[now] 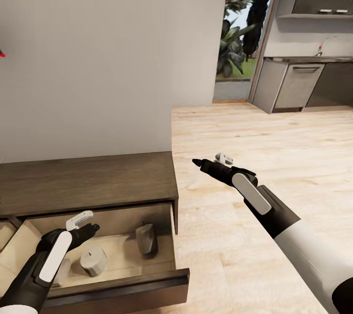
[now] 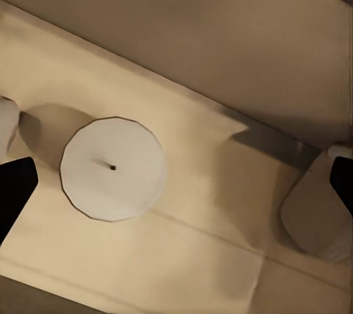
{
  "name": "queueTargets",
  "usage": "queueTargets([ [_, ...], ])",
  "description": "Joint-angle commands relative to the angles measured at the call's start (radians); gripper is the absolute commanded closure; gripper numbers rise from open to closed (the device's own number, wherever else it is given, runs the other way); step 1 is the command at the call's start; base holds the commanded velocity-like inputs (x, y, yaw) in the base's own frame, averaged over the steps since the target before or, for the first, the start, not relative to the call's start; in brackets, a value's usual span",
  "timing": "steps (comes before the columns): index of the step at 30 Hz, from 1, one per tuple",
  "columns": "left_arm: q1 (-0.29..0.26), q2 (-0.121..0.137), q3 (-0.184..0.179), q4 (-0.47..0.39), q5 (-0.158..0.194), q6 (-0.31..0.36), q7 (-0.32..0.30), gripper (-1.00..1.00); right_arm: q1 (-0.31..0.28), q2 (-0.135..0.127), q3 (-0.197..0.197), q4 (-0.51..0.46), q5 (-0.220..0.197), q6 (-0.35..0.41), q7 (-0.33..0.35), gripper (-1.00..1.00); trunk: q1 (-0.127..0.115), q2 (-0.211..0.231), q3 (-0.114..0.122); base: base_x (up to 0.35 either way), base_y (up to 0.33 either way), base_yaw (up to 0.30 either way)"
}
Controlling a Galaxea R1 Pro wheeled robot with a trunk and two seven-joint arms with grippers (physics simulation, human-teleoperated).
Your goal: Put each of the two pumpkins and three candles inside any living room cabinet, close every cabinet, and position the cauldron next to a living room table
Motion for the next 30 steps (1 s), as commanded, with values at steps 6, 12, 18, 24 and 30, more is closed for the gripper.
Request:
queueTargets([
  [6, 0.0, 0.0, 0.0, -0.001, 0.011, 0.003, 0.009, -1.0, -0.001, -0.001, 0.003, -0.003, -0.01, -0.001, -0.009, -1.0, -0.003, 0.001, 0.022, 0.0, 0.0, 0.0],
  [12, 0.0, 0.0, 0.0, -0.001, 0.011, 0.003, 0.009, -1.0, 0.0, -0.001, 0.003, -0.004, -0.01, -0.001, -0.009, -1.0, -0.006, 0.002, 0.046, 0.0, 0.0, 0.0],
  [18, 0.0, 0.0, 0.0, -0.001, 0.011, 0.003, 0.009, -1.0, -0.001, -0.002, 0.003, -0.006, -0.01, -0.001, -0.009, -1.0, -0.008, 0.004, 0.069, 0.0, 0.0, 0.0],
  [24, 0.0, 0.001, 0.0, -0.001, 0.011, 0.003, 0.009, -1.0, -0.001, -0.001, 0.001, -0.005, -0.01, -0.001, -0.009, -1.0, -0.026, 0.036, 0.089, -0.099, 0.0, 0.0],
  [30, 0.0, 0.002, 0.002, -0.001, 0.011, 0.003, 0.009, -1.0, -0.001, -0.001, 0.001, -0.003, -0.01, -0.001, -0.009, -1.0, -0.049, 0.078, 0.107, -0.171, 0.0, 0.0],
])
